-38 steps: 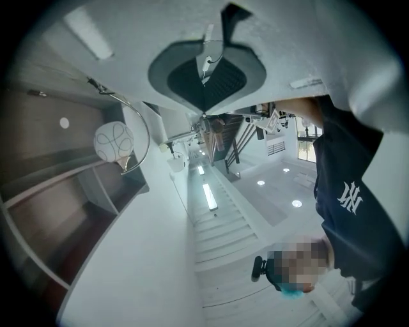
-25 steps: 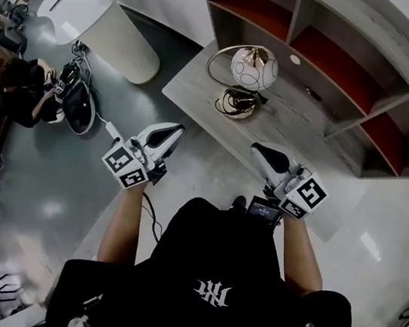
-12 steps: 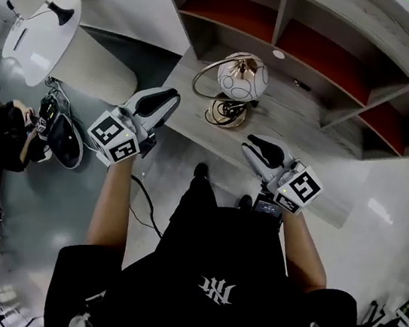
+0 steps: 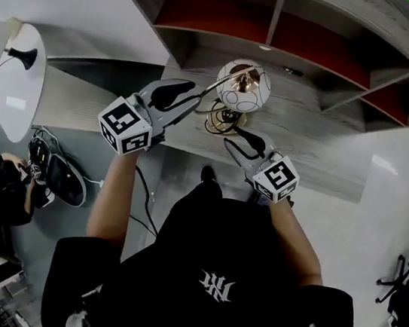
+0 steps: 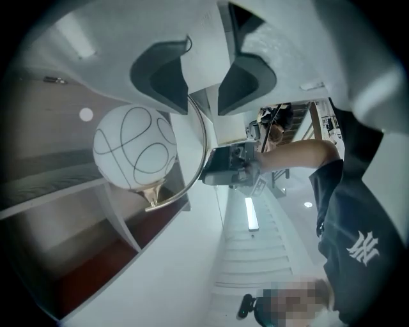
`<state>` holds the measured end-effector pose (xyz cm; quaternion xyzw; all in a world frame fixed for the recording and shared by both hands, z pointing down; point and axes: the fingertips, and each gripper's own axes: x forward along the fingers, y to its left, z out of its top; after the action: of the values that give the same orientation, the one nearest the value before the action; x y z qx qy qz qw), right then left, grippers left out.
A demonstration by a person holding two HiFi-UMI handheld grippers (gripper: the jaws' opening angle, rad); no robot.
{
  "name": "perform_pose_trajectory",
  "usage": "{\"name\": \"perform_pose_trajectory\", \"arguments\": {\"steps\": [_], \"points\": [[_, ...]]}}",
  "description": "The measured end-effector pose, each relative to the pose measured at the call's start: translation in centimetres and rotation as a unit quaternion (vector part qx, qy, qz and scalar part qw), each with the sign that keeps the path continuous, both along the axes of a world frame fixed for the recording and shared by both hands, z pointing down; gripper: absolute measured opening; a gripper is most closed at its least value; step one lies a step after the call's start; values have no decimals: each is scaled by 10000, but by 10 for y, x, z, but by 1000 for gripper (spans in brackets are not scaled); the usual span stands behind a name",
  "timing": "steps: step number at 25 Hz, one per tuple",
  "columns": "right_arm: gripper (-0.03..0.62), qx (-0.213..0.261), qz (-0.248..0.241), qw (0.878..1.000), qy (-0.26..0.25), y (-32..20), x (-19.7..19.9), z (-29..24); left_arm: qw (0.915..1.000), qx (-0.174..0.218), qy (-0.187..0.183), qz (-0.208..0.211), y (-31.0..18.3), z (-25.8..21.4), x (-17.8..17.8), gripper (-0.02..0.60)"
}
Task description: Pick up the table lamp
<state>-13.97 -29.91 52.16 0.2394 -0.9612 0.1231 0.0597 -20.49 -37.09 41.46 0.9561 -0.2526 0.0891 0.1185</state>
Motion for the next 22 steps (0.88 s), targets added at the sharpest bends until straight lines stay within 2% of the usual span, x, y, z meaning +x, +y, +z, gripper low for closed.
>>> {"name": "perform_pose_trajectory", "arguments": {"steps": [3, 5, 11, 17, 22], "points": [[140, 111, 237, 9996, 65, -11, -13, 10, 9988, -69, -106, 473, 1, 2, 12, 161], [140, 315, 440, 9985, 124, -21, -18, 16, 9973, -46, -219, 697, 2, 6, 16, 163], [161, 693, 575, 9944, 553, -33, -39, 37, 9948, -56, -143, 1011, 0, 9, 20, 149], [161, 972, 614, 9875, 1076, -48, -45, 58, 9944, -149, -134, 1038, -1, 12, 24, 129], [161, 1366, 464, 9755, 1661, -54, -48, 76, 9959, -230, -212, 852, 1, 14, 29, 115]]}}
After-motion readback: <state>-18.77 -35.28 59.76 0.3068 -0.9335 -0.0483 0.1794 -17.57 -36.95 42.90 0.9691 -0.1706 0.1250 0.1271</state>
